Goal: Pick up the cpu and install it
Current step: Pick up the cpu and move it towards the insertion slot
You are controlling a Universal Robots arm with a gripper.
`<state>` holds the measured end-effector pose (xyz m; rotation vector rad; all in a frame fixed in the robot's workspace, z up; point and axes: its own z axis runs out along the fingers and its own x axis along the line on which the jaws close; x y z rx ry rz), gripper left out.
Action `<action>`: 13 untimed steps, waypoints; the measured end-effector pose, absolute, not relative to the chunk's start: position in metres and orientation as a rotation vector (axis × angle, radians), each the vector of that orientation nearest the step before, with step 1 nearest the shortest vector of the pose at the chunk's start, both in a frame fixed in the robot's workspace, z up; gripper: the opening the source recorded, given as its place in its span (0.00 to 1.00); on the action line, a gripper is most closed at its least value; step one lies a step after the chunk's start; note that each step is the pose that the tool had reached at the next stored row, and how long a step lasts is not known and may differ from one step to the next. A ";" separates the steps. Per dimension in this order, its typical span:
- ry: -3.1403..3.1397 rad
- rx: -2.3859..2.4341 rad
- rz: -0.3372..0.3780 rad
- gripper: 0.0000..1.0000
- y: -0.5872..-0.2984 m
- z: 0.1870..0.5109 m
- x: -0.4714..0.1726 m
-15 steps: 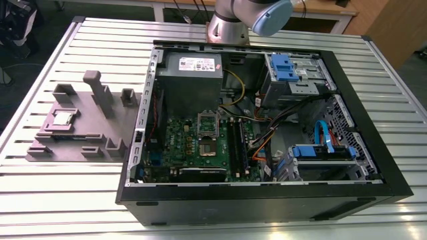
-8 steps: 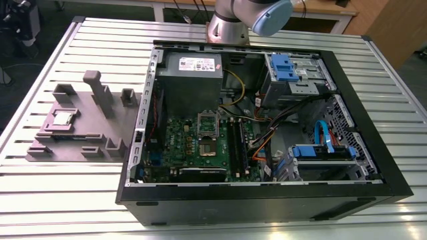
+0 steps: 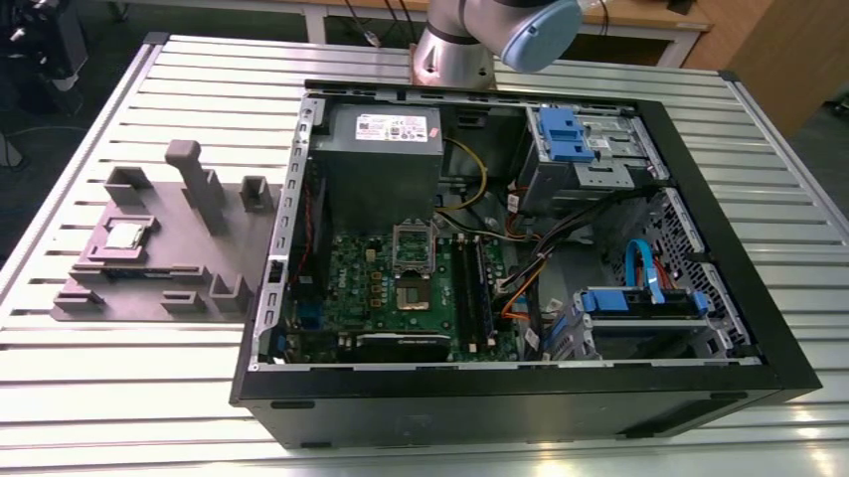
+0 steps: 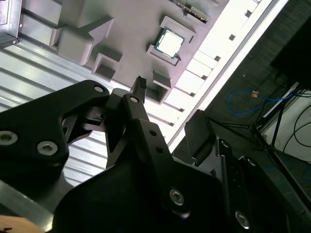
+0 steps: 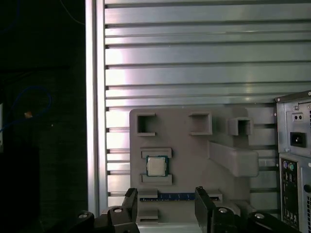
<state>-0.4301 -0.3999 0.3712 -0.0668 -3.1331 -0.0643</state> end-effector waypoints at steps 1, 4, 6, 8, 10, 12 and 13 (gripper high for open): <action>-3.132 -0.064 -0.064 0.59 -0.400 0.371 -0.430; -3.131 -0.016 -0.064 0.59 -0.400 0.369 -0.430; -3.131 -0.011 -0.064 0.59 -0.400 0.369 -0.430; -3.131 -0.010 -0.064 0.59 -0.400 0.369 -0.430; -3.131 -0.010 -0.064 0.59 -0.400 0.369 -0.430; -3.131 -0.010 -0.064 0.59 -0.400 0.367 -0.430; -3.131 -0.010 -0.064 0.59 -0.400 0.367 -0.430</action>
